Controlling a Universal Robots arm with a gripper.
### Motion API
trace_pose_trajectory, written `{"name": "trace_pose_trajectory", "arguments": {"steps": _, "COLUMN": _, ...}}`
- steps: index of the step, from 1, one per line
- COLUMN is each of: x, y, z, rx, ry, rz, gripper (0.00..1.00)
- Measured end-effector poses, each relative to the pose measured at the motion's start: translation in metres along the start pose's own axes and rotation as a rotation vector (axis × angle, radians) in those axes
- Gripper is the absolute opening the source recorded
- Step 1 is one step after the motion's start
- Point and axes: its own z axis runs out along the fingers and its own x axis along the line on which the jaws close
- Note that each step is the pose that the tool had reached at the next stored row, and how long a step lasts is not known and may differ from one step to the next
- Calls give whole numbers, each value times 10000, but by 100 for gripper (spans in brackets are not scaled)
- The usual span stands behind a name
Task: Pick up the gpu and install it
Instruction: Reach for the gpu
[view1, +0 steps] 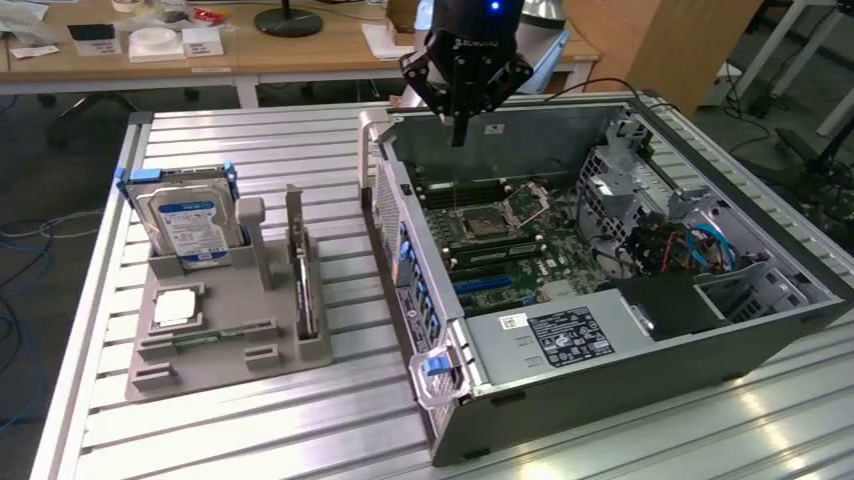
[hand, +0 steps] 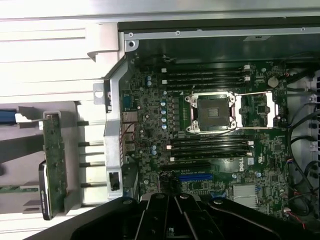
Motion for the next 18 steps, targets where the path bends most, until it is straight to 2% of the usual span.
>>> {"name": "trace_pose_trajectory", "arguments": {"steps": 18, "x": 336, "y": -25, "z": -6, "rx": 0, "ry": 1, "rz": 0, "gripper": 11}}
